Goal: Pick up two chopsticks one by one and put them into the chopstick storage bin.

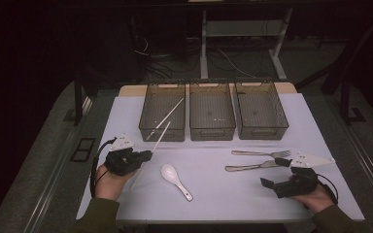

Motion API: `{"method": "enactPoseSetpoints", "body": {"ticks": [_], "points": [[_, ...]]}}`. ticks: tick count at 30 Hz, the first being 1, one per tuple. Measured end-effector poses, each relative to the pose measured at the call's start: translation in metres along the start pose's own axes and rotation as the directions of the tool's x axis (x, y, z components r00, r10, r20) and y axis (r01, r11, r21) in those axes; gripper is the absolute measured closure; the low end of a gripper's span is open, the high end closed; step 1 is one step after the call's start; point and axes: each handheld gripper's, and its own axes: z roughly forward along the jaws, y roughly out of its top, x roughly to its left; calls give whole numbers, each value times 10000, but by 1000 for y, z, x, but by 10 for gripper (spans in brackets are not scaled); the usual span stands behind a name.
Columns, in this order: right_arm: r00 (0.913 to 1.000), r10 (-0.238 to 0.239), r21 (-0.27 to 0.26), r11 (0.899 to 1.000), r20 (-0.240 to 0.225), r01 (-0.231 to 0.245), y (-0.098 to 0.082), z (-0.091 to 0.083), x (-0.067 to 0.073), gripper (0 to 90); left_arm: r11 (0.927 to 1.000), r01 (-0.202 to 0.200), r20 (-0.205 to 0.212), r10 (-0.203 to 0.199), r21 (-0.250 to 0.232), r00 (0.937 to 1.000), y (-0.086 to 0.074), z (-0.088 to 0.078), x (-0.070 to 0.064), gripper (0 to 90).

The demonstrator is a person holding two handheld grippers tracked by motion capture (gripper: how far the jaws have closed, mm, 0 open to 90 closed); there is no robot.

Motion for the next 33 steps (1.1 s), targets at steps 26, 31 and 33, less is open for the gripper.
{"method": "enactPoseSetpoints", "body": {"ticks": [26,31,33], "points": [[10000,28,-59,10000,-20,-28,0,-2,0,36,9889,-755,-126,745,-1283,9971,79,-1,18,851],[9999,120,-91,9999,-17,-120,0,-2,0,36,9877,-900,-135,890,-1279,9959,104,9,26,851],[9999,143,-97,9999,-17,-143,0,-2,0,36,9863,-950,-87,947,-1348,9955,115,13,32,851]]}}
